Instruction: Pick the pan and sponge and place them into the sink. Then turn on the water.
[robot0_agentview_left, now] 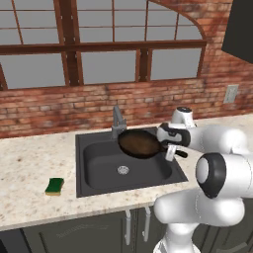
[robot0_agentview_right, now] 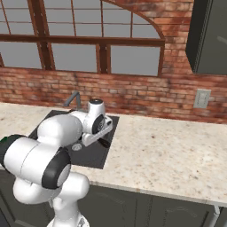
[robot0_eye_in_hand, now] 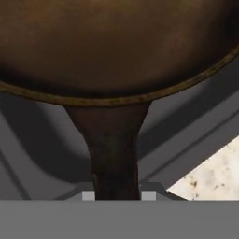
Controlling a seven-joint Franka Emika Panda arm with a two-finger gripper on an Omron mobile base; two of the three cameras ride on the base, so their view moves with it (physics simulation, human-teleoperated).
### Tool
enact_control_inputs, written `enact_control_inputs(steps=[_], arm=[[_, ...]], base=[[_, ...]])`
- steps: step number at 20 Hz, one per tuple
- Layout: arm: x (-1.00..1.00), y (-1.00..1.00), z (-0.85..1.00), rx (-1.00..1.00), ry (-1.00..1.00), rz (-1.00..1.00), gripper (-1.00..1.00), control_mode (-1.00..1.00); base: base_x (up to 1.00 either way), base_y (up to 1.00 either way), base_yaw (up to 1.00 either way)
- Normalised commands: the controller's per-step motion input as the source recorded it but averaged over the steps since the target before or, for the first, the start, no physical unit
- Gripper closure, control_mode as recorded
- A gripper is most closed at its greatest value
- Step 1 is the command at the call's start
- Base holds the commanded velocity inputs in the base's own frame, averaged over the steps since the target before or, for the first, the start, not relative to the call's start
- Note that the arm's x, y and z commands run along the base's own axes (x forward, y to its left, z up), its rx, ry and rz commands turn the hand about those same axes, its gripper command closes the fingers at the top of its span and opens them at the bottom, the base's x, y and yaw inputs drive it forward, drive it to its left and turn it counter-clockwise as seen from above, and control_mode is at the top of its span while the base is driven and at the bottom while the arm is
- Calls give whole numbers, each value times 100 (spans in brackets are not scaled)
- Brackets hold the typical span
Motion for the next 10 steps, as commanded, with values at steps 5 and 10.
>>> enact_control_inputs(steps=[5,10], arm=[[31,44,-19,2,3,12,100,-100],[12,36,-14,7,0,11,100,-100]], base=[[0,0,0],[0,0,0]])
